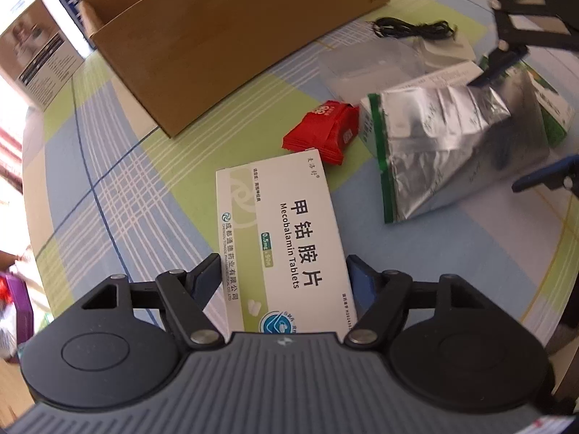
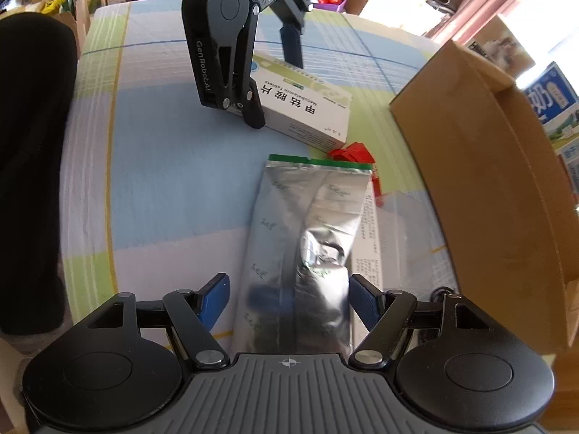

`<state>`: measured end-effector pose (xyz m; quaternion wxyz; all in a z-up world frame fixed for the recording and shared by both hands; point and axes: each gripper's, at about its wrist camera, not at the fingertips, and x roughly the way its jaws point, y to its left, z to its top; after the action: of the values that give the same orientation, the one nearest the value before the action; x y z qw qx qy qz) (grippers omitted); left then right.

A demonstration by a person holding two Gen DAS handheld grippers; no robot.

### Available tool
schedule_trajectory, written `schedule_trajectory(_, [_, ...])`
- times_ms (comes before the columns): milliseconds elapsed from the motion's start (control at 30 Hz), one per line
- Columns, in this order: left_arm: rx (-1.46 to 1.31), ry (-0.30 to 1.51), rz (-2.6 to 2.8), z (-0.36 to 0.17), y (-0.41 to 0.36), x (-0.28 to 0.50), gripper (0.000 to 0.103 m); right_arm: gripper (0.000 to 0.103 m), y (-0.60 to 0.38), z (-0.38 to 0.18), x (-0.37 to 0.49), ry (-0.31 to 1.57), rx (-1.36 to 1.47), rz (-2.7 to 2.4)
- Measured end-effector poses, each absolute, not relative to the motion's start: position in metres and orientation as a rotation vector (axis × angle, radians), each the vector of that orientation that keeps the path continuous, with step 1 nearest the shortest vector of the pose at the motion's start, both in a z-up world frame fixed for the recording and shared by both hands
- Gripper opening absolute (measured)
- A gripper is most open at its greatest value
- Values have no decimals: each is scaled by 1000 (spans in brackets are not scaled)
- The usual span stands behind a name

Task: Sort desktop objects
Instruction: 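Grasp the silver foil bag with the right gripper while the left grasps the medicine box, then lift the foil bag and medicine box and carry both toward the cardboard box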

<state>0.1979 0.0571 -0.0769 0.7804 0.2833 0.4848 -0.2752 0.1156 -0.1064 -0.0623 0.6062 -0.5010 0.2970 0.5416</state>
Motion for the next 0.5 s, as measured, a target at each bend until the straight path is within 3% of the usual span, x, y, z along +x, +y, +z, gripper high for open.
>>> schedule_trajectory(500, [664,1015,-704,-78,63,181,74,69,-98,-70,130,797,-1105,1278])
